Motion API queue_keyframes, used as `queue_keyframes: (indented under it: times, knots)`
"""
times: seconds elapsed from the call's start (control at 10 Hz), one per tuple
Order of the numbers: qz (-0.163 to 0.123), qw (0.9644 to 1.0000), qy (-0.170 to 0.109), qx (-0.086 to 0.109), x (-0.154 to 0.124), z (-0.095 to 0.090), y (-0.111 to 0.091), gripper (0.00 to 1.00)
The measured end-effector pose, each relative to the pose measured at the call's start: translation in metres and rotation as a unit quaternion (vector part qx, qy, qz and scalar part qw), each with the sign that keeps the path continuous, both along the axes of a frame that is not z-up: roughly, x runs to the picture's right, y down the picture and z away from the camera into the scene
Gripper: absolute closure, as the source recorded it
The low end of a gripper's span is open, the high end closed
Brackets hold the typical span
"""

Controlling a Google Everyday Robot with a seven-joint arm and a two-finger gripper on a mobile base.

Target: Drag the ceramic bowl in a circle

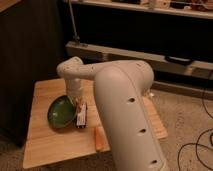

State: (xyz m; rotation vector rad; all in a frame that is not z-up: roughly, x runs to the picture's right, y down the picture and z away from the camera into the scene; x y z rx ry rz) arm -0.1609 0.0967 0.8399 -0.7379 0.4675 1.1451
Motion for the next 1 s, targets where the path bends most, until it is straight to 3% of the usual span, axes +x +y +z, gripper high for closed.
queue_keyframes:
  times: [0.4, 0.6, 0.8, 1.0]
  knots:
    - [-0.011, 0.9987, -0.029, -0.039, -0.03, -0.04, 0.058, 1.0]
    - [-0.005, 0.9969, -0.053, -0.058, -0.048, -0.048, 0.081, 1.0]
    - [-0.002, 0.995, -0.079, -0.062, -0.068, -0.045, 0.083, 1.0]
    - [0.005, 0.9929, -0.104, -0.057, -0.092, -0.035, 0.07, 1.0]
